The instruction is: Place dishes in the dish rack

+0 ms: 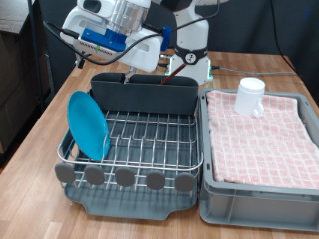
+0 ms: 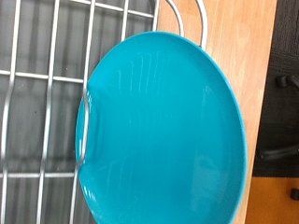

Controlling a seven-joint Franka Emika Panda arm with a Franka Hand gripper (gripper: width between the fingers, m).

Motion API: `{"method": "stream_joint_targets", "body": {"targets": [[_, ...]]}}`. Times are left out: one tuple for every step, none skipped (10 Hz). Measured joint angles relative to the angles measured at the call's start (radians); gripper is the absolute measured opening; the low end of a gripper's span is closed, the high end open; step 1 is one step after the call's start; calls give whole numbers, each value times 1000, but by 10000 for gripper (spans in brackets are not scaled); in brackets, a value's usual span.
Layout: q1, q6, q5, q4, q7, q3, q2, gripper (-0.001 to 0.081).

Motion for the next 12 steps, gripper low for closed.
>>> {"method": "stream_joint_targets", "body": {"targets": [[0, -46, 19, 10, -12, 6, -22, 803], [3, -107, 58, 27, -34, 10, -41, 803], [7, -159, 99, 47, -63, 12, -58, 803], [9, -174, 111, 60, -77, 15, -76, 803], [10, -175, 111, 68, -96, 20, -95, 803], [10, -181, 111, 70, -116, 24, -111, 803], [9, -182, 111, 69, -112, 23, -107, 803], [10, -182, 112, 69, -111, 25, -105, 803], [15, -216, 143, 74, -120, 29, -105, 803], [26, -281, 191, 87, -136, 37, -105, 803], [41, -337, 240, 100, -156, 48, -108, 803], [59, -376, 284, 104, -181, 63, -114, 803]]}}
